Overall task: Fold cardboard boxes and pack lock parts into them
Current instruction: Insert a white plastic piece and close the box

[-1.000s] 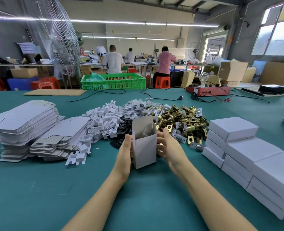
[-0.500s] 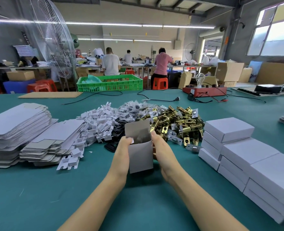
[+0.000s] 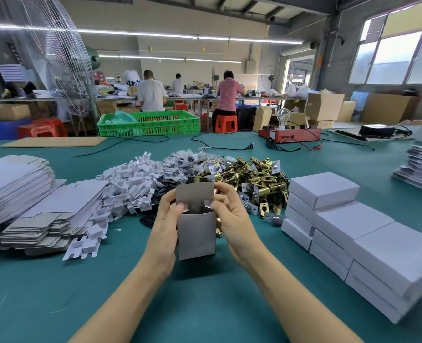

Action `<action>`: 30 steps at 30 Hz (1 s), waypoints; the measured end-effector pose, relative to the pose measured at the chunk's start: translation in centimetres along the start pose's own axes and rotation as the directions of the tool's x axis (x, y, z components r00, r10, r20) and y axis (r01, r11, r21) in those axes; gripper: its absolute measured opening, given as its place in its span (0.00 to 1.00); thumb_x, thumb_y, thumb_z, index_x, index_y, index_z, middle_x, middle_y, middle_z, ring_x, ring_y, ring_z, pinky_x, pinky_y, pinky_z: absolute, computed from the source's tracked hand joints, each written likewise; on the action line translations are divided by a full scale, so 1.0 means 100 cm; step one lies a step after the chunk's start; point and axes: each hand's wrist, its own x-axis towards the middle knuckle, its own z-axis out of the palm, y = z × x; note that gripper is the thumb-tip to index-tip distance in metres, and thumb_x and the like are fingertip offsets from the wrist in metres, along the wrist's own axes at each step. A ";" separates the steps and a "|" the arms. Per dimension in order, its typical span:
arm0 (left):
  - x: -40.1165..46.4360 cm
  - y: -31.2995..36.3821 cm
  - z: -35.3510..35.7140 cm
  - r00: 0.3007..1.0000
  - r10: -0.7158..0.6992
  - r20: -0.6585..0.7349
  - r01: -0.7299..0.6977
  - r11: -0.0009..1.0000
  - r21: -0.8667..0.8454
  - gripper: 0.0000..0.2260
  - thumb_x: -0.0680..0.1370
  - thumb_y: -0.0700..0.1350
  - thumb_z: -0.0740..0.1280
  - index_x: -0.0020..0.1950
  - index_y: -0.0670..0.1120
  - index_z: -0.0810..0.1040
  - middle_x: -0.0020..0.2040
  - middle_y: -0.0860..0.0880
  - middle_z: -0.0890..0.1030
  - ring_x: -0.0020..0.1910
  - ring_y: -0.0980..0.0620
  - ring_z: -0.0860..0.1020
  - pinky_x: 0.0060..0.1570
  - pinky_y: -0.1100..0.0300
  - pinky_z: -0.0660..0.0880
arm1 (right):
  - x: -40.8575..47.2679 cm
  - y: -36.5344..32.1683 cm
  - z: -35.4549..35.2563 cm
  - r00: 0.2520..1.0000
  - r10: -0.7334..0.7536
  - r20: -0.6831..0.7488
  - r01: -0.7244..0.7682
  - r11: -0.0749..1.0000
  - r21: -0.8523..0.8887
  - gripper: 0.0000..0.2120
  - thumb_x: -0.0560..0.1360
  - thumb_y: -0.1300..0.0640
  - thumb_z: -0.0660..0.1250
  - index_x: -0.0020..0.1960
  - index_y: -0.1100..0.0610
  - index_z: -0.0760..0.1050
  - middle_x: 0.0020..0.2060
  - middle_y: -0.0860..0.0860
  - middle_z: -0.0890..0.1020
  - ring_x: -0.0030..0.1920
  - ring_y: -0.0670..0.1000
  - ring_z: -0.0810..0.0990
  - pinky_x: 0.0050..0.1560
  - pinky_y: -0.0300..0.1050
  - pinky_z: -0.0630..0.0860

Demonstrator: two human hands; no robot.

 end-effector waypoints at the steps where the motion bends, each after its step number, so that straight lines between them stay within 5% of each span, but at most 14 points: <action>1: 0.000 0.000 -0.001 1.000 0.002 0.007 -0.002 1.000 -0.012 0.19 0.84 0.41 0.56 0.49 0.62 0.81 0.47 0.53 0.85 0.41 0.58 0.81 0.35 0.63 0.78 | -0.001 0.000 0.000 1.000 -0.010 0.004 0.010 1.000 -0.006 0.20 0.81 0.63 0.58 0.48 0.37 0.76 0.42 0.45 0.80 0.39 0.41 0.79 0.33 0.34 0.74; 12: -0.002 0.003 -0.001 0.998 0.032 0.062 -0.027 0.996 -0.085 0.19 0.82 0.39 0.57 0.39 0.55 0.82 0.39 0.54 0.82 0.34 0.58 0.79 0.30 0.67 0.74 | -0.005 -0.008 0.004 0.998 -0.064 -0.022 0.063 0.997 -0.038 0.18 0.83 0.62 0.56 0.40 0.44 0.74 0.44 0.55 0.76 0.42 0.52 0.71 0.36 0.41 0.67; 18: -0.010 0.005 -0.001 0.991 0.021 0.130 -0.003 0.991 -0.135 0.10 0.75 0.53 0.62 0.46 0.50 0.80 0.43 0.46 0.83 0.37 0.51 0.80 0.33 0.61 0.76 | -0.005 -0.005 0.005 0.995 -0.077 -0.065 0.073 0.995 -0.075 0.17 0.83 0.62 0.55 0.41 0.46 0.73 0.43 0.53 0.77 0.43 0.52 0.72 0.39 0.43 0.68; 23: -0.010 0.004 0.001 0.995 0.077 0.062 -0.080 0.996 0.040 0.09 0.70 0.56 0.67 0.44 0.53 0.80 0.44 0.51 0.81 0.40 0.55 0.78 0.37 0.59 0.73 | -0.008 -0.003 0.005 0.989 -0.083 -0.121 0.069 0.991 -0.116 0.17 0.81 0.63 0.52 0.39 0.49 0.73 0.40 0.51 0.76 0.39 0.50 0.72 0.37 0.40 0.68; 26: -0.009 0.001 0.000 0.996 0.076 0.041 -0.078 0.995 0.057 0.06 0.73 0.52 0.64 0.46 0.55 0.80 0.46 0.50 0.81 0.40 0.55 0.79 0.36 0.60 0.75 | -0.009 -0.006 0.004 0.995 -0.024 -0.100 0.019 0.999 -0.049 0.09 0.74 0.55 0.56 0.39 0.50 0.73 0.39 0.52 0.77 0.39 0.50 0.73 0.34 0.37 0.69; 30: -0.010 0.000 0.000 0.994 0.108 0.001 -0.108 0.986 0.125 0.07 0.75 0.54 0.66 0.52 0.57 0.79 0.52 0.46 0.81 0.48 0.49 0.76 0.46 0.52 0.72 | -0.010 -0.006 0.005 0.994 -0.072 -0.077 0.064 0.992 -0.109 0.12 0.73 0.46 0.60 0.46 0.54 0.72 0.41 0.49 0.77 0.43 0.49 0.74 0.44 0.45 0.70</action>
